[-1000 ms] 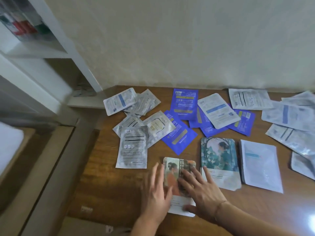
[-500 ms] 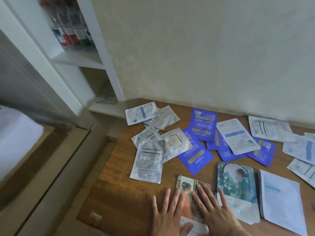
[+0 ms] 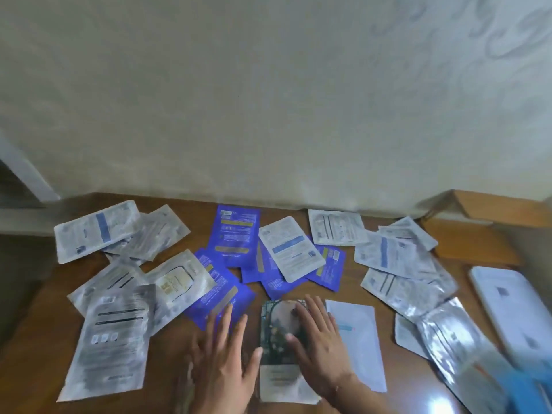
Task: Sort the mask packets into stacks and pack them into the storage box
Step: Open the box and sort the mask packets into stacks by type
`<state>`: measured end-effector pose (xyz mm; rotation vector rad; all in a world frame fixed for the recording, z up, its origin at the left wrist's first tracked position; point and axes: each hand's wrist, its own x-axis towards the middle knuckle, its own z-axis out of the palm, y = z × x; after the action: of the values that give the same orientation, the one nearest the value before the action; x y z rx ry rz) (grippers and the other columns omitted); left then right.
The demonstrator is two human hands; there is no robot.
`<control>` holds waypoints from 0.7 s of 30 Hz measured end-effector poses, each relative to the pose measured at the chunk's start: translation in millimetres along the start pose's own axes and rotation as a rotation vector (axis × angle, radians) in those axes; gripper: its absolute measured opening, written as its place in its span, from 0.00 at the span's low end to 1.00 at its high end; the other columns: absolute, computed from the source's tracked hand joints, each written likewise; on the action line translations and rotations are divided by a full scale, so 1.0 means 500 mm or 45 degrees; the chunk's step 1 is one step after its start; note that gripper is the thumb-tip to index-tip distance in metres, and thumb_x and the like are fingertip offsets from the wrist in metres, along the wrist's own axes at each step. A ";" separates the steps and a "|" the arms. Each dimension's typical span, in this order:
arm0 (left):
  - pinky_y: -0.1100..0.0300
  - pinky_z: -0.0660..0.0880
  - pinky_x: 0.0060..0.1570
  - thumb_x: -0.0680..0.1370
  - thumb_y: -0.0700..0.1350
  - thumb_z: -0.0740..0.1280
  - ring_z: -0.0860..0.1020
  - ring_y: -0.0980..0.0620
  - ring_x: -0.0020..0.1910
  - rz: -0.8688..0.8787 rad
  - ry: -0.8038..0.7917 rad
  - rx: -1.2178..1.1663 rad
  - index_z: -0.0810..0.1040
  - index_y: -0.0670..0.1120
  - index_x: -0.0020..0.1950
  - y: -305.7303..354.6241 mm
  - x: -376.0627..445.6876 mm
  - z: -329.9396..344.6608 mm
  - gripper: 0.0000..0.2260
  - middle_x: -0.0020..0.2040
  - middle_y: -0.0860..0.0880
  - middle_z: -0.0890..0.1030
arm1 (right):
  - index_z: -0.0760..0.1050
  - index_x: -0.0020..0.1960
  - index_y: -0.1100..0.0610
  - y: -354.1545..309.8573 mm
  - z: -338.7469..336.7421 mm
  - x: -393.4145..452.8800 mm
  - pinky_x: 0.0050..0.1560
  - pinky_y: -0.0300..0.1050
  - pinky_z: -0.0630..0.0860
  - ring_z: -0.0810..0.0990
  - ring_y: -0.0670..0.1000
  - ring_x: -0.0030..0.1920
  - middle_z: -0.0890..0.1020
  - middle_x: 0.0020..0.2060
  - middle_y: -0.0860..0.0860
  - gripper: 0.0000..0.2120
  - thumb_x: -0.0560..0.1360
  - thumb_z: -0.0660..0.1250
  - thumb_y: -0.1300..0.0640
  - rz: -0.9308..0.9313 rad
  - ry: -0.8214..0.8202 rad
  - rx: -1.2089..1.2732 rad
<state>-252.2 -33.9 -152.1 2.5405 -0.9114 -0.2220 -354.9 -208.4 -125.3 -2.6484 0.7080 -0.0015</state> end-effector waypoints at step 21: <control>0.35 0.34 0.72 0.81 0.62 0.54 0.33 0.47 0.77 0.841 -0.690 0.303 0.45 0.57 0.79 0.630 0.378 0.260 0.30 0.79 0.53 0.36 | 0.77 0.61 0.48 0.616 -0.284 0.168 0.58 0.50 0.68 0.65 0.58 0.62 0.73 0.61 0.54 0.20 0.75 0.62 0.39 1.242 0.318 0.156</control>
<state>-323.0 -416.5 -128.7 2.2416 -2.0223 -0.6360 -443.6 -546.6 -118.9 -1.9504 1.9219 -0.0996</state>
